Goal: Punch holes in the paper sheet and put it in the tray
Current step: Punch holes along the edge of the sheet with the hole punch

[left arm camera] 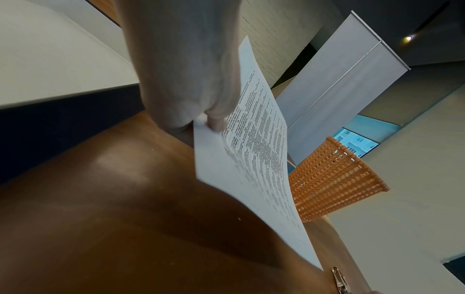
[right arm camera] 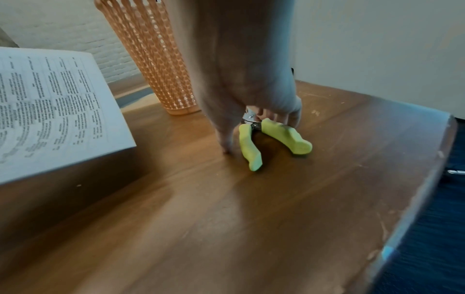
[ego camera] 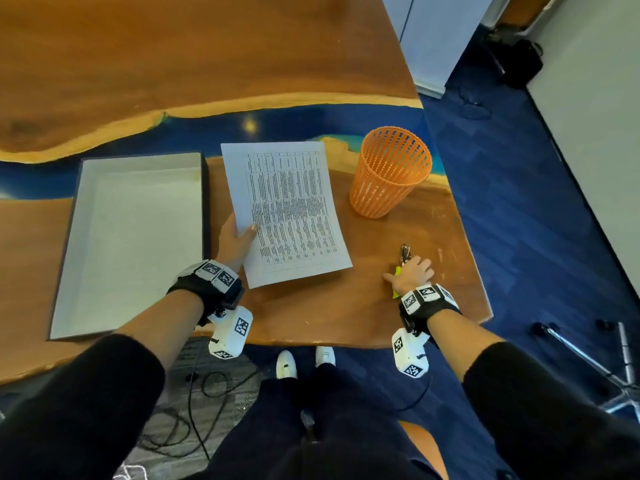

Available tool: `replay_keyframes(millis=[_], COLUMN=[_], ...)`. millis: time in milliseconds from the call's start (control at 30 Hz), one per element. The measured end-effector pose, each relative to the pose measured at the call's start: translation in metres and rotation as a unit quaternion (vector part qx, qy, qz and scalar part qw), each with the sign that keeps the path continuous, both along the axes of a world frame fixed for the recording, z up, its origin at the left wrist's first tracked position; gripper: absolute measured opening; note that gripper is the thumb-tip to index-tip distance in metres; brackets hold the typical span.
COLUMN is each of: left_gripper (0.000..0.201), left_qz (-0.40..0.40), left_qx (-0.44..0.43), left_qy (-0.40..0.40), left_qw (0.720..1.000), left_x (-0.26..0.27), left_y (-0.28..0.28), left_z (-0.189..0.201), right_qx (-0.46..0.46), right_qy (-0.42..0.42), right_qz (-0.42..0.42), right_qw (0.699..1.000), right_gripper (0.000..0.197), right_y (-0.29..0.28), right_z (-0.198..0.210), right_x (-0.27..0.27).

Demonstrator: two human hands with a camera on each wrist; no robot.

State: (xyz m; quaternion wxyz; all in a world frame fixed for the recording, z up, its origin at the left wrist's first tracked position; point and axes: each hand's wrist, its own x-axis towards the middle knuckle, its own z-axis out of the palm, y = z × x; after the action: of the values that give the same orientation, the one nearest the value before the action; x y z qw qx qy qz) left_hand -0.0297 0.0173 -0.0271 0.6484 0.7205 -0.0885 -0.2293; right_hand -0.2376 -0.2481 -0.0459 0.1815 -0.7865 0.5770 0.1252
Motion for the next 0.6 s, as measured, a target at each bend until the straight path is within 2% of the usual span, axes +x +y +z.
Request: replay_keyframes(millis=[133,233,300,367,467,533,600], left_gripper=[0.043,0.045,0.047,0.047,0.047,0.048,0.049], left_qz=[-0.003,-0.001,0.012,0.031,0.047,0.058,0.081], left_qx=[-0.008,-0.014,-0.019,-0.017,-0.023,-0.028,-0.034], left_qy=[0.016,0.015,0.018,0.023,0.0,-0.02,-0.027], left_qw=[1.0,1.0,1.0,0.999,0.999,0.998,0.996], left_x=[0.004,0.01,0.016,0.025,0.042,0.054,0.068], left_y=[0.001,0.003,0.001,-0.001,-0.006,-0.01,-0.014], left_z=[0.002,0.004,0.006,0.011,0.019,0.028,0.036], right_qx=[0.008,0.042,0.078,0.122,0.207,0.27,0.332], right_qy=[0.051,0.037,-0.02,-0.112,-0.244,-0.279,-0.308], right_qz=[0.032,0.015,0.004,0.006,0.044,0.069,0.06], right_qw=[0.998,0.998,0.997,0.986,0.946,0.919,0.889], right_gripper=[0.075,0.071,0.066,0.056,0.034,0.021,0.011], right_y=[-0.008,-0.011,-0.007,0.003,0.029,0.05,0.071], right_z=[-0.002,0.0,0.0,0.004,0.015,0.023,0.031], right_x=[-0.002,0.002,0.009,0.021,0.049,0.071,0.091])
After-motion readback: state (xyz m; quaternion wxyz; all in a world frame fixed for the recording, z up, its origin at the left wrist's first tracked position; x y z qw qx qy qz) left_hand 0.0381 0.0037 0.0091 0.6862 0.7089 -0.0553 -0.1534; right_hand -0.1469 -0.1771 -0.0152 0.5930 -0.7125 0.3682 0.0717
